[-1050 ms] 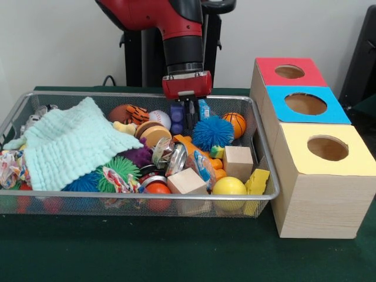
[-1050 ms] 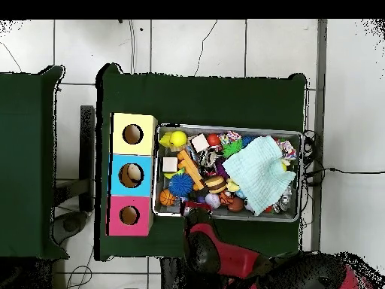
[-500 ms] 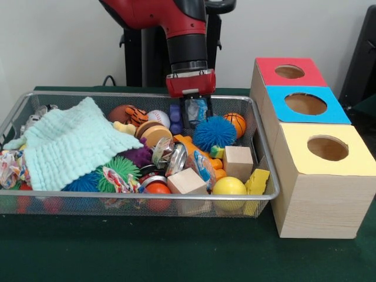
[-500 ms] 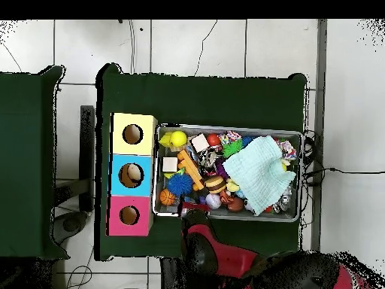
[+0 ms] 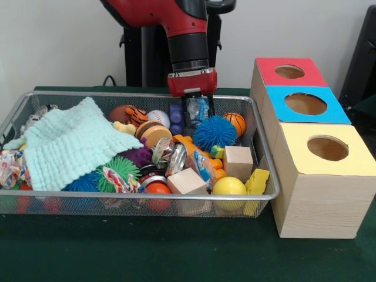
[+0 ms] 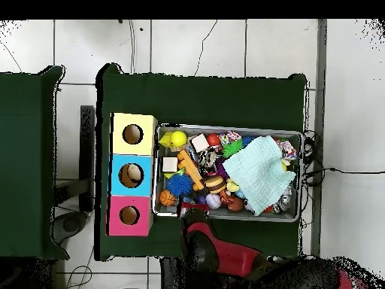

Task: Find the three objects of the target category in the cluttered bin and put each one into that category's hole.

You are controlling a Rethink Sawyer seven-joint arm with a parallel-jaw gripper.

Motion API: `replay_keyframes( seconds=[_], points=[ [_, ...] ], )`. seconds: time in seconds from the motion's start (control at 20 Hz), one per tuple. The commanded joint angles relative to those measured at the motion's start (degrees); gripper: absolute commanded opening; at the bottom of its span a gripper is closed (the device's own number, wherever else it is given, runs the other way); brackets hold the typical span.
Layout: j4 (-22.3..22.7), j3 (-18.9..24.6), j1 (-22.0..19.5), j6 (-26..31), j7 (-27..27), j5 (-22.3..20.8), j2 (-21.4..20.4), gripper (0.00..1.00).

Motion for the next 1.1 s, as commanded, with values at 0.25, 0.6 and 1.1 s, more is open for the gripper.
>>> replay_keyframes(
  seconds=[0.25,0.6,1.1],
  points=[
    [5.16,6.23,-1.43,29.61,5.33,-0.84,1.95,1.00],
    [6.78,8.78,-4.35,36.14,3.84,-1.90,-0.08,1.00],
    [4.07,6.56,-3.28,32.15,4.22,-4.44,5.51,1.00]
  ],
)
